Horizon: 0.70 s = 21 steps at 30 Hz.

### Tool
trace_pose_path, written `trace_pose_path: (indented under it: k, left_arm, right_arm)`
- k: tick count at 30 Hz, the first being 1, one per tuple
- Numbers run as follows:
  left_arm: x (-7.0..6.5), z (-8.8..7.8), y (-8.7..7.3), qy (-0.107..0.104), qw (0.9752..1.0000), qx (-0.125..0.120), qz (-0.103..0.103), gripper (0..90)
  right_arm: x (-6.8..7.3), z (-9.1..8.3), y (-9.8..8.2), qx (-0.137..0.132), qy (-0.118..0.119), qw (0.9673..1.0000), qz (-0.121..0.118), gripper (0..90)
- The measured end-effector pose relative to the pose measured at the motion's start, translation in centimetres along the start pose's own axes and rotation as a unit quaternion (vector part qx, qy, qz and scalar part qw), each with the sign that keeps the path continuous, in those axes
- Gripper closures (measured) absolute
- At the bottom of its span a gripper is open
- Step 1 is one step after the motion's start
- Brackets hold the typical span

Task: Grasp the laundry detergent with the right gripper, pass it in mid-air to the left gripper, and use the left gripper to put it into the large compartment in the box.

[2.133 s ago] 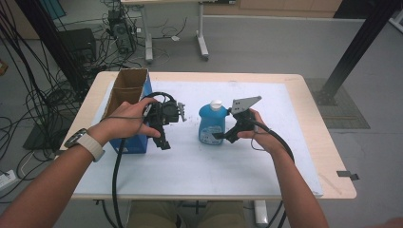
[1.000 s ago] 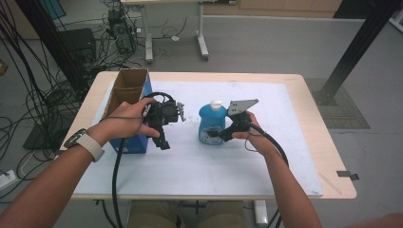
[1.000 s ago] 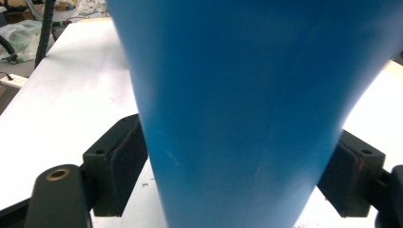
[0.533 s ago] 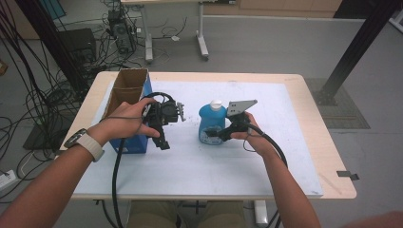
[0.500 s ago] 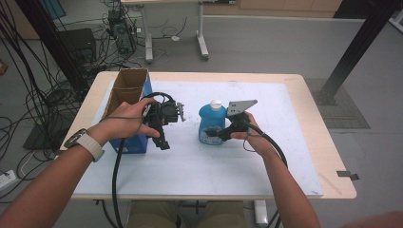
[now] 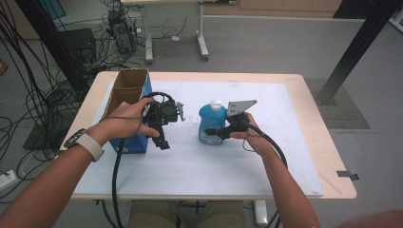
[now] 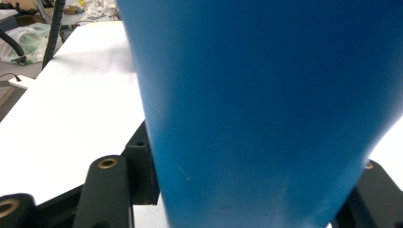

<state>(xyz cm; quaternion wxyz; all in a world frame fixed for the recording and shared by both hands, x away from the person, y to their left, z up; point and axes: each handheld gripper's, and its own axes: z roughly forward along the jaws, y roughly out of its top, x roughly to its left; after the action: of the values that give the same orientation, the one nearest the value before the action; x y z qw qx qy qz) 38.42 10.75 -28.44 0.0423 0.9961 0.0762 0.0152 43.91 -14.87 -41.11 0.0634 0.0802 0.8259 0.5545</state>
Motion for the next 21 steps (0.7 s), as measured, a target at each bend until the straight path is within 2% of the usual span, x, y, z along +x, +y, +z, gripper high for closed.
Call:
trace_pose_path:
  k: [21]
  left_arm:
    - [0.03,-0.04,-0.03,-0.002,1.0,-0.002,0.0,12.9]
  right_arm:
    - [-0.14,-0.02,0.03,0.004,0.002,1.0,0.0,42.3]
